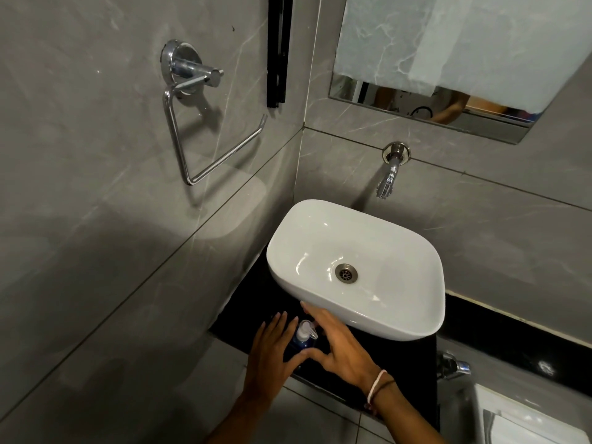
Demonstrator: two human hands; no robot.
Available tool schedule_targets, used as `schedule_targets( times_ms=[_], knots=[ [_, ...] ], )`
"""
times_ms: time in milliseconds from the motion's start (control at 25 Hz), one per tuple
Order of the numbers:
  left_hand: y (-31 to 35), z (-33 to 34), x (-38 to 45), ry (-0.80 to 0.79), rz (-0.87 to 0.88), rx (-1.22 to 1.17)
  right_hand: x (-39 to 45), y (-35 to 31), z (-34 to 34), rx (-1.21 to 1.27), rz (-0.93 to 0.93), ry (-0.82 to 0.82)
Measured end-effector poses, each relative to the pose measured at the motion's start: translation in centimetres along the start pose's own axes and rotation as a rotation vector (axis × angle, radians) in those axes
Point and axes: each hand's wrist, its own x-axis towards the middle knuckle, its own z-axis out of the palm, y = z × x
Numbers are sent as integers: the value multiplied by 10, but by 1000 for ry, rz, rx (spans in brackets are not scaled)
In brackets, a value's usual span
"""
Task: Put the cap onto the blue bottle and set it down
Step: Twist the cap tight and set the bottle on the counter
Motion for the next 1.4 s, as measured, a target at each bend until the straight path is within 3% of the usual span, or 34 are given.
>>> schedule_targets(
  times_ms=[200, 600, 720, 880, 1040, 1400],
  knots=[
    [-1, -1, 1, -22, -31, -14, 15, -21, -32, -217, -60, -108],
    [-1, 1, 0, -18, -31, -11, 17, -33, -13, -418, 126, 25],
    [-1, 1, -2, -23, -25, -7, 13, -28, -13, -282, 138, 42],
    [6, 0, -6, 8, -149, -134, 1, 3, -5, 124, 306, 191],
    [9, 0, -9, 46, -394, -341, 4, 23, 18, 363, 531, 54],
    [-55, -47, 22, 128, -457, -292, 102, -13, 62, 384, 488, 50]
  ],
)
